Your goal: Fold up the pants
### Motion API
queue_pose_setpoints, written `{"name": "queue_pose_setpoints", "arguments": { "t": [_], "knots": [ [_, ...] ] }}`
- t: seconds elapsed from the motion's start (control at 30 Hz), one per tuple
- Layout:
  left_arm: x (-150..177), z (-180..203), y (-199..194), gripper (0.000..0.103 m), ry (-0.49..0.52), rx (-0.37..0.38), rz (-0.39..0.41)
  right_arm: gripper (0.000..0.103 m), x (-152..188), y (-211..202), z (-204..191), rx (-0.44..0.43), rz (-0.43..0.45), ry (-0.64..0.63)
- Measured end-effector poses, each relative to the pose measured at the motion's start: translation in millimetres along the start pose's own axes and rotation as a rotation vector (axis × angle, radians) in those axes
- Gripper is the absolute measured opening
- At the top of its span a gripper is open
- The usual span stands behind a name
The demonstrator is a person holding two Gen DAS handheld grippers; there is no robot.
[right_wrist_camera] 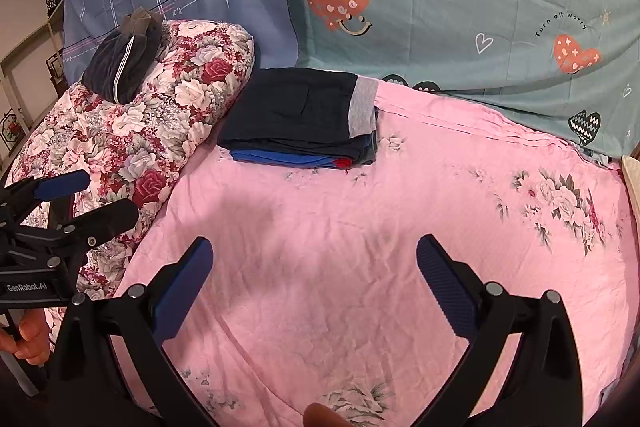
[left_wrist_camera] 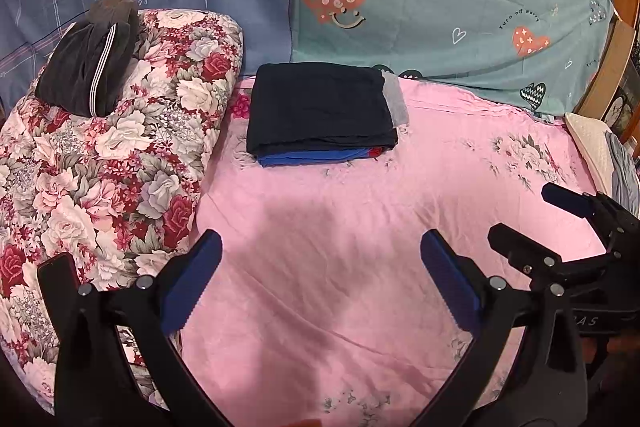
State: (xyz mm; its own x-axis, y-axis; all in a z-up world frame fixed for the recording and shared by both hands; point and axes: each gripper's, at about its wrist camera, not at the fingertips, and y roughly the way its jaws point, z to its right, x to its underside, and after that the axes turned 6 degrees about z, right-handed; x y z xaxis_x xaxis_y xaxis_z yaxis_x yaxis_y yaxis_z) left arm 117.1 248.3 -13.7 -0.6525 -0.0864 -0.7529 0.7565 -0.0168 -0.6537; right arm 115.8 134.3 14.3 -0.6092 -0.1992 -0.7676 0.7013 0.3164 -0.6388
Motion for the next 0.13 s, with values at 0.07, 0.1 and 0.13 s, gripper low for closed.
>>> {"name": "queue_pose_setpoints", "arguments": {
  "t": [0.07,0.1,0.13],
  "knots": [
    [-0.5,-1.9,1.8,0.101,-0.004,-0.002,-0.005,0.102,-0.7,1.2,0.6,0.000,-0.001,0.003],
    [-0.7,-2.8,2.6,0.101,-0.004,-0.003,-0.007,0.102,-0.7,1.5,0.6,0.002,0.000,0.004],
    [-0.8,-3.4,2.9,0.101,-0.005,-0.007,-0.007,0.102,-1.5,2.0,1.5,0.003,0.000,0.005]
  ]
}}
